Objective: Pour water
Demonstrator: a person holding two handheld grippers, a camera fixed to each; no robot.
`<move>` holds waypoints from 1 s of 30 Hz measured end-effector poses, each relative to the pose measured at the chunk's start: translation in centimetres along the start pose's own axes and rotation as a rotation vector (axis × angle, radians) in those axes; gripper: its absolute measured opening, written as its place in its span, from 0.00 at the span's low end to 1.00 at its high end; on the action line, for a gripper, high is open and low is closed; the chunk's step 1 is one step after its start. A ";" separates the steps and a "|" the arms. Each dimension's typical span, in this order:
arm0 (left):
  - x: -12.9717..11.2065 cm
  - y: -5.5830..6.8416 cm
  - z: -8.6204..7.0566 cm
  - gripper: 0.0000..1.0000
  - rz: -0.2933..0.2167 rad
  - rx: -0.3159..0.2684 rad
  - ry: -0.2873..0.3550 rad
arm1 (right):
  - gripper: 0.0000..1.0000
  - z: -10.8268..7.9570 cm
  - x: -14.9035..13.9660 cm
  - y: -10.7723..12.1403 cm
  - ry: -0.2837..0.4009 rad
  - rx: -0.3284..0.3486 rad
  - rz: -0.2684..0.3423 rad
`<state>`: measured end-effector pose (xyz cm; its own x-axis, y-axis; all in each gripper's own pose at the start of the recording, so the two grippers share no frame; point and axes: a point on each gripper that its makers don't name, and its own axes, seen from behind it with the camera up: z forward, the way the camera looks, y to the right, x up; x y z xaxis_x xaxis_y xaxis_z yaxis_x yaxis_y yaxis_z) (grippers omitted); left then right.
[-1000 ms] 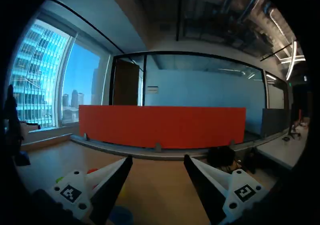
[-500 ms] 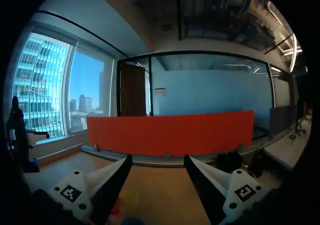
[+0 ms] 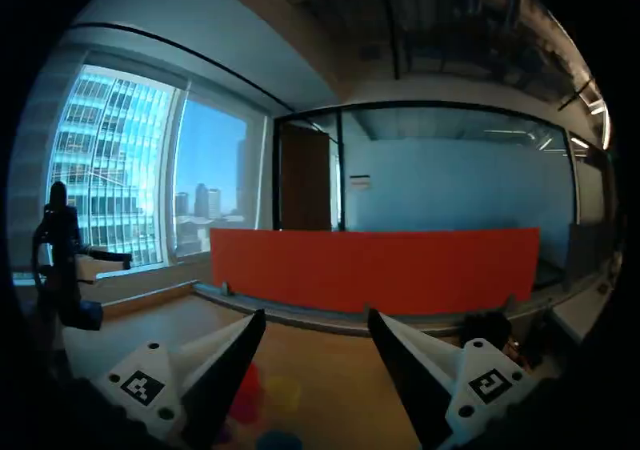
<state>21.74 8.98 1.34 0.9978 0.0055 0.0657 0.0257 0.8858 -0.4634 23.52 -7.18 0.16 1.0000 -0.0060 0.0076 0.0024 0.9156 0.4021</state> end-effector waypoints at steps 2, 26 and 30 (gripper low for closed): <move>-0.1 0.7 0.0 1.00 0.001 -0.033 -0.002 | 0.99 -0.1 0.2 -1.0 -0.002 0.043 -0.015; -5.8 4.5 -1.1 1.00 0.065 -0.228 -0.135 | 0.99 -1.6 -3.5 -3.6 -0.136 0.230 -0.052; -7.2 5.0 -1.2 1.00 0.082 -0.248 -0.160 | 0.99 -1.9 -5.1 -3.9 -0.168 0.252 -0.064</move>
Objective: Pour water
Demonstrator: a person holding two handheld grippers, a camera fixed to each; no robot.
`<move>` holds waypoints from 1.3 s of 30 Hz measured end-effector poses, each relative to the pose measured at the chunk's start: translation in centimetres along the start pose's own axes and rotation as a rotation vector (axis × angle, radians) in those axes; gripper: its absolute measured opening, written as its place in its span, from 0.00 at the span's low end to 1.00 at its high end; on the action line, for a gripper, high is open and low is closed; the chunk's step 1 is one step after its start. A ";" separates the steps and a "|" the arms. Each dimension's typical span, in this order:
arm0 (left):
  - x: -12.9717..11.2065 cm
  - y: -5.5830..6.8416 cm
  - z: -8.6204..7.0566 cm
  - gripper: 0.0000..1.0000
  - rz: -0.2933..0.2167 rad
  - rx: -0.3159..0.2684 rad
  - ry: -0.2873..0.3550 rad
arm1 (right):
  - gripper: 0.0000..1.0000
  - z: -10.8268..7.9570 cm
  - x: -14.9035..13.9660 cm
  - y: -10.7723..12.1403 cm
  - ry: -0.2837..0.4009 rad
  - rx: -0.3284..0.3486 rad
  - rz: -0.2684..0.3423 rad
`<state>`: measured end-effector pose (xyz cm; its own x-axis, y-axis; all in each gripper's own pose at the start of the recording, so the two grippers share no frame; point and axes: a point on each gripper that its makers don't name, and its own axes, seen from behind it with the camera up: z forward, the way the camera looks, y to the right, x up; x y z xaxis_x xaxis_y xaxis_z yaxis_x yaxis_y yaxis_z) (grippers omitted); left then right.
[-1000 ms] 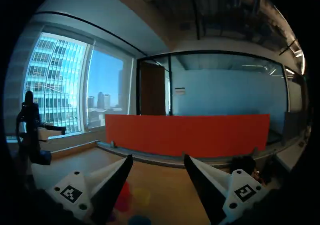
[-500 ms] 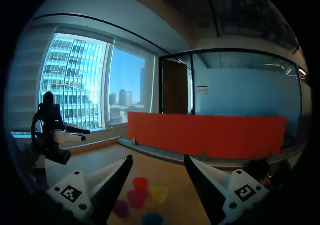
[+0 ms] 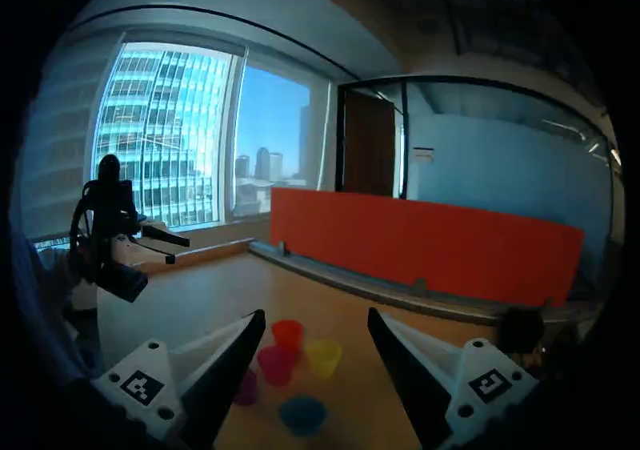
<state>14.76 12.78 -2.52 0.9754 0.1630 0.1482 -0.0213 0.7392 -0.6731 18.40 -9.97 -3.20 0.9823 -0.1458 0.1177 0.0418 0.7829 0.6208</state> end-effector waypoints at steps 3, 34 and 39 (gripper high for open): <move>-1.3 0.3 0.3 1.00 0.003 -0.015 -0.026 | 0.99 0.1 -1.6 -0.3 -0.031 0.015 -0.001; -15.6 1.2 1.8 1.00 -0.030 -0.043 -0.255 | 0.99 1.6 -18.3 -1.6 -0.314 0.082 -0.028; -17.5 1.2 2.1 1.00 -0.027 -0.046 -0.295 | 0.99 1.9 -20.2 -1.6 -0.348 0.084 -0.025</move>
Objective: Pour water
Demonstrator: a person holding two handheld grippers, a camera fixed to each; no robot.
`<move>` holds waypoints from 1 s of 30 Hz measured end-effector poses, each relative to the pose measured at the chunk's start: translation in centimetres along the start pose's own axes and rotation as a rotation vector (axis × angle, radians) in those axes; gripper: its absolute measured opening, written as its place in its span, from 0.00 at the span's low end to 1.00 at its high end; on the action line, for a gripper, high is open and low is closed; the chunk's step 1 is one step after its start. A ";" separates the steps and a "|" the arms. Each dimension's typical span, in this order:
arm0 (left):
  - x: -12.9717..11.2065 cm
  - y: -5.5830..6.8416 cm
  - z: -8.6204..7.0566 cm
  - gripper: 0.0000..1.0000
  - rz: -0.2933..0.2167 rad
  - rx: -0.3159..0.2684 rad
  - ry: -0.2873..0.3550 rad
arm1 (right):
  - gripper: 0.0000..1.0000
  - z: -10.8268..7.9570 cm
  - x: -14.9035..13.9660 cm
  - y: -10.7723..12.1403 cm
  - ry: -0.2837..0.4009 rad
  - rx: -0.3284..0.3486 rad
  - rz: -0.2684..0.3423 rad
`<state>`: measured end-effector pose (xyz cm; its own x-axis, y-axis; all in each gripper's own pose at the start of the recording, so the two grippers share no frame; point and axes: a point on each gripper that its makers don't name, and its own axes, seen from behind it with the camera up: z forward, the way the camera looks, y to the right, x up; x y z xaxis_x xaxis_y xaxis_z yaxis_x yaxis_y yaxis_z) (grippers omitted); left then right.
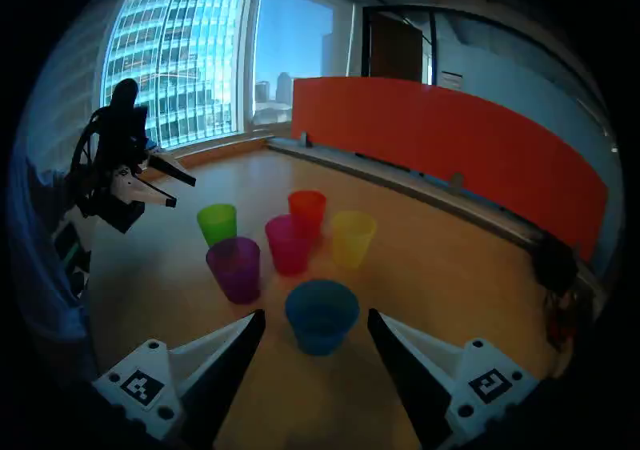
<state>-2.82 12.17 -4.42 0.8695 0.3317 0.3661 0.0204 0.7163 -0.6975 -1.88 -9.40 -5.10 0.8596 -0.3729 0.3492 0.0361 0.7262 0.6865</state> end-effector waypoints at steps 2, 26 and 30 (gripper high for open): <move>-0.7 0.0 0.3 1.00 0.002 -0.004 -0.017 | 0.99 0.3 -0.6 0.1 -0.012 0.001 0.003; -4.2 -0.3 5.4 1.00 0.021 -0.056 -0.125 | 1.00 5.8 -4.2 0.4 -0.117 0.004 -0.009; -4.0 -0.1 6.4 1.00 0.022 -0.067 -0.126 | 1.00 6.6 -4.1 0.5 -0.116 0.009 0.002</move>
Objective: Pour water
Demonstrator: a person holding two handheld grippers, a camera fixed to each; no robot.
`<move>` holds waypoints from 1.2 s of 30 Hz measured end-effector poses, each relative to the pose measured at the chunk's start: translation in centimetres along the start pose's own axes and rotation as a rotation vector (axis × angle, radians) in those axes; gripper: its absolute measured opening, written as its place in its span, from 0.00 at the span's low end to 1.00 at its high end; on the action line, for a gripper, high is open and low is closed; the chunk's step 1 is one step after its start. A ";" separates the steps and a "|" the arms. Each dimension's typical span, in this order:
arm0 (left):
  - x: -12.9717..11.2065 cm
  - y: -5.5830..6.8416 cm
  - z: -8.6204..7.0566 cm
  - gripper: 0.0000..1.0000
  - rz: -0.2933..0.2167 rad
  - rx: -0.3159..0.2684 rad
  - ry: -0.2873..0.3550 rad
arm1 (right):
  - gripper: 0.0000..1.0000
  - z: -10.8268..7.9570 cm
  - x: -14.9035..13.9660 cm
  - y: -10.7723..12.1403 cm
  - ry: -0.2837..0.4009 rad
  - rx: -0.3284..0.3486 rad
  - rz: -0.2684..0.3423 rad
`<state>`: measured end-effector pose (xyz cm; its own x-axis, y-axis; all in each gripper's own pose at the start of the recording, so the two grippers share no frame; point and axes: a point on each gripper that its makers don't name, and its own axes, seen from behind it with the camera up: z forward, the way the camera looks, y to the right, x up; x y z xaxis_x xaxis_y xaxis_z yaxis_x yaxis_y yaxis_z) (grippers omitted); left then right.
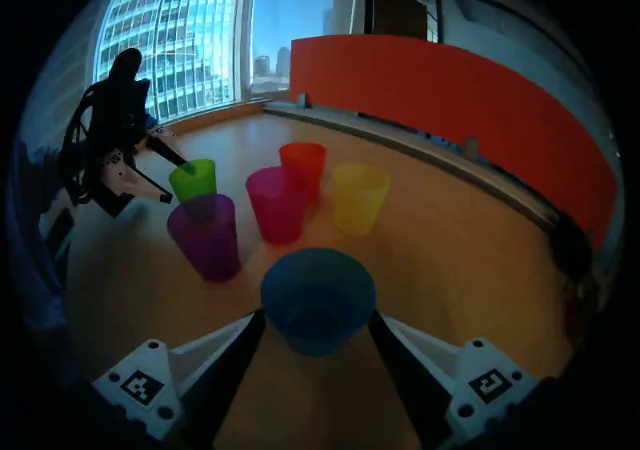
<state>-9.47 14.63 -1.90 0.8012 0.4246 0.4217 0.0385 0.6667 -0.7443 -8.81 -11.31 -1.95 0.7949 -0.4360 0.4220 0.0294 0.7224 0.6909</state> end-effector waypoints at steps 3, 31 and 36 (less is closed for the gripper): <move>0.3 0.1 0.7 1.00 0.000 -0.007 0.002 | 0.99 0.4 0.2 0.1 0.002 0.004 0.009; 1.8 0.6 2.6 0.87 -0.002 -0.029 0.011 | 1.00 1.2 0.7 0.4 0.013 0.014 0.017; 1.7 0.6 2.5 0.88 0.003 -0.027 0.010 | 1.00 1.5 0.9 0.3 0.018 0.012 0.019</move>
<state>-9.56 17.33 -0.32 0.8075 0.4204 0.4138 0.0517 0.6484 -0.7596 -9.03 -12.30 -0.51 0.8058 -0.4127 0.4246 0.0071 0.7237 0.6900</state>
